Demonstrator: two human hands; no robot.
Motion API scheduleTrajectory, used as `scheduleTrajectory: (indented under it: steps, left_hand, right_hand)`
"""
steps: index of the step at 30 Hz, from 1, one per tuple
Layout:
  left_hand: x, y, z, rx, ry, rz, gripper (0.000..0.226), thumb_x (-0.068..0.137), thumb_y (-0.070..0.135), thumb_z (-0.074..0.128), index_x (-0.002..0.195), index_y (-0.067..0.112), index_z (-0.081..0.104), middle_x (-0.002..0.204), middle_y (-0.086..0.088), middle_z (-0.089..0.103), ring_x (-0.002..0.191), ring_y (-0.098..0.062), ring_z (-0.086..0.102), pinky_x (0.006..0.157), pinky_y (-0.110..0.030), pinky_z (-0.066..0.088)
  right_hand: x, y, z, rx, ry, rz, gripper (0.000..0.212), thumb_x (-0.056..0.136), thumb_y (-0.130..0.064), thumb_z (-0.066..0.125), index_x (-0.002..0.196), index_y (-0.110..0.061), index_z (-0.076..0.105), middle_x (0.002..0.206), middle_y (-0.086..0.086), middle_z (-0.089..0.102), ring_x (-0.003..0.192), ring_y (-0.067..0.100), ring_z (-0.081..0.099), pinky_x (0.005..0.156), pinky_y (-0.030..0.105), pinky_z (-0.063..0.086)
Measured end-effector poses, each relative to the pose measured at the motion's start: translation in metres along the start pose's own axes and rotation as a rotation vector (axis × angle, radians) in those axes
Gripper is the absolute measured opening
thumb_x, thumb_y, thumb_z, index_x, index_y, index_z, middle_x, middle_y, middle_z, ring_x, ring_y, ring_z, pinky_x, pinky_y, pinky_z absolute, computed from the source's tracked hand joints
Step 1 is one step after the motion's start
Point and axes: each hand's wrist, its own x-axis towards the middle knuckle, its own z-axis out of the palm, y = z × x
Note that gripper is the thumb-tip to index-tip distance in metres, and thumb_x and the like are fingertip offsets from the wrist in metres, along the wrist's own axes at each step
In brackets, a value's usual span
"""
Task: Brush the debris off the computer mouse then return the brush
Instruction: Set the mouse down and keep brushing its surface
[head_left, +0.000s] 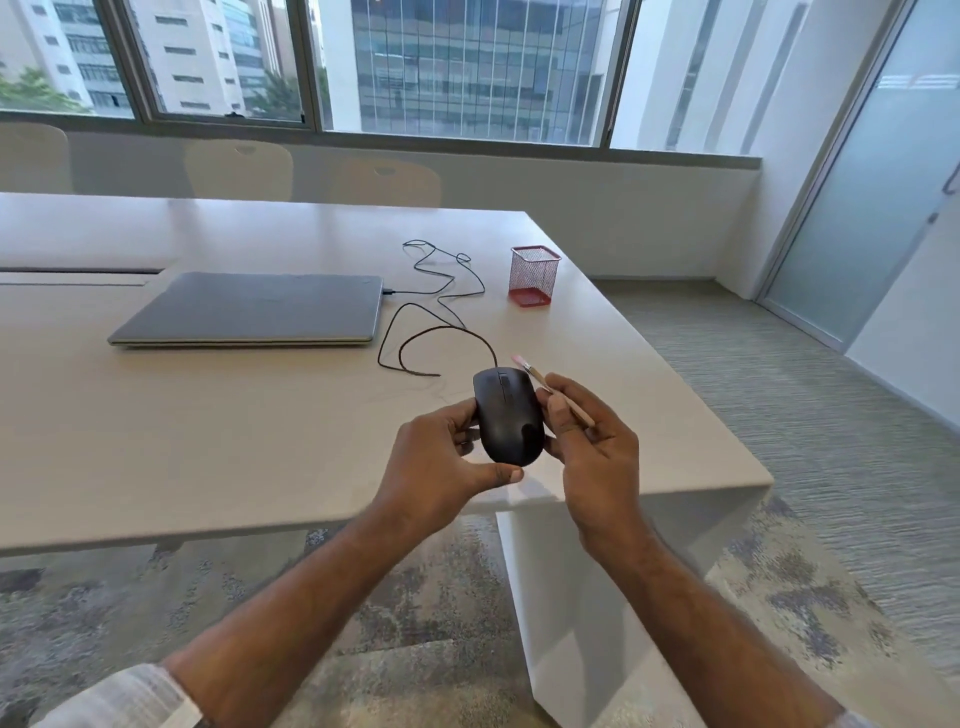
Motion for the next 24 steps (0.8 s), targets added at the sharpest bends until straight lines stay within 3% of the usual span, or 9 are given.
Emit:
scheduleTrajectory:
  steps: [3, 7, 13, 18, 24]
  left_hand:
    - [0.025, -0.004, -0.003, 0.074, -0.016, 0.000, 0.074, 0.059, 0.029, 0.099, 0.127, 0.026, 0.070, 0.121, 0.006, 0.074, 0.111, -0.003, 0.065, 0.099, -0.022, 0.050]
    - [0.062, -0.014, 0.000, 0.173, -0.012, -0.008, 0.077, 0.058, 0.036, 0.098, 0.128, 0.026, 0.069, 0.126, 0.007, 0.072, 0.104, 0.002, 0.055, 0.086, -0.014, 0.041]
    - [0.119, -0.025, 0.011, 0.295, 0.012, -0.068, 0.069, 0.056, 0.040, 0.097, 0.120, 0.026, 0.074, 0.117, 0.010, 0.075, 0.106, -0.006, 0.063, 0.086, -0.023, 0.041]
    - [0.150, -0.037, 0.028, 0.379, 0.023, -0.112, 0.077, 0.058, 0.044, 0.095, 0.126, 0.019, 0.070, 0.123, 0.002, 0.072, 0.113, -0.014, 0.062, 0.092, -0.028, 0.045]
    - [0.166, -0.044, 0.039, 0.483, -0.009, -0.157, 0.062, 0.059, 0.050, 0.091, 0.111, 0.021, 0.075, 0.108, 0.000, 0.073, 0.097, -0.018, 0.063, 0.086, -0.041, 0.054]
  right_hand:
    - [0.020, 0.009, 0.007, 0.008, 0.025, 0.040, 0.035, 0.098, -0.012, 0.062, 0.096, -0.042, 0.079, 0.104, -0.006, 0.079, 0.109, 0.027, 0.071, 0.097, 0.057, 0.054]
    - [0.056, 0.026, 0.008, -0.029, 0.034, 0.082, 0.031, 0.099, -0.012, 0.062, 0.096, -0.038, 0.077, 0.108, -0.002, 0.078, 0.111, 0.025, 0.070, 0.098, 0.054, 0.054]
    - [0.115, 0.055, 0.002, -0.064, -0.026, 0.150, 0.028, 0.100, -0.011, 0.060, 0.095, -0.035, 0.075, 0.099, -0.008, 0.079, 0.104, 0.021, 0.072, 0.097, 0.049, 0.056]
    - [0.151, 0.081, -0.003, -0.096, -0.058, 0.150, 0.027, 0.099, -0.009, 0.059, 0.099, -0.030, 0.076, 0.105, 0.002, 0.077, 0.106, 0.028, 0.070, 0.097, 0.053, 0.055]
    - [0.170, 0.105, -0.007, -0.152, -0.102, 0.170, 0.022, 0.099, -0.010, 0.059, 0.106, -0.022, 0.076, 0.107, 0.002, 0.077, 0.103, 0.025, 0.070, 0.097, 0.047, 0.056]
